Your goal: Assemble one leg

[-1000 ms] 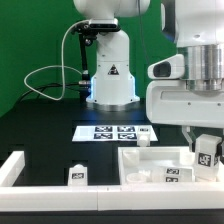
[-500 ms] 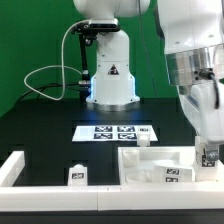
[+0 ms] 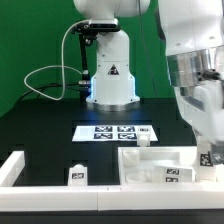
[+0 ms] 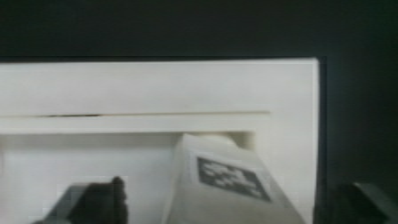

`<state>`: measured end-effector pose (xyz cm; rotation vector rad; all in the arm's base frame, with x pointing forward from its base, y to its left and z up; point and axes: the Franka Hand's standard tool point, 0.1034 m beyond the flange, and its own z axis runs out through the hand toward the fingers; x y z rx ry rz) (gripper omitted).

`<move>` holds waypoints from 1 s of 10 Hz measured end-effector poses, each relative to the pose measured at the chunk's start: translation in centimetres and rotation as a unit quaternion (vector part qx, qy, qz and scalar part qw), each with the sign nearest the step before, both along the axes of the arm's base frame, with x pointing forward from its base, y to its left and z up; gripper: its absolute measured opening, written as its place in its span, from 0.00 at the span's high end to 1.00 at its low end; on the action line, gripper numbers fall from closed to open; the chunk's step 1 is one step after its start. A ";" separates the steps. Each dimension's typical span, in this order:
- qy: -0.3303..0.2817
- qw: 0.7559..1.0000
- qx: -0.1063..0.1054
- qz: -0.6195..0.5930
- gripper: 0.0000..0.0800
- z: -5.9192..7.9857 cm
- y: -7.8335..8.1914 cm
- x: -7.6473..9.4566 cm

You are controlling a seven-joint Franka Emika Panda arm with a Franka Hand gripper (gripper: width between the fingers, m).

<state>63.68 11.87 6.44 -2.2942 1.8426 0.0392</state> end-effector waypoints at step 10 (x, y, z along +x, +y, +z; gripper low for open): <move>-0.059 0.903 -0.090 0.416 0.30 0.1 -0.5 0.2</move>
Offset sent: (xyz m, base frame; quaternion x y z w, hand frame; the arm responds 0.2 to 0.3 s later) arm 0.0000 0.0000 0.0000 0.0000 0.0000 -0.1296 0.9916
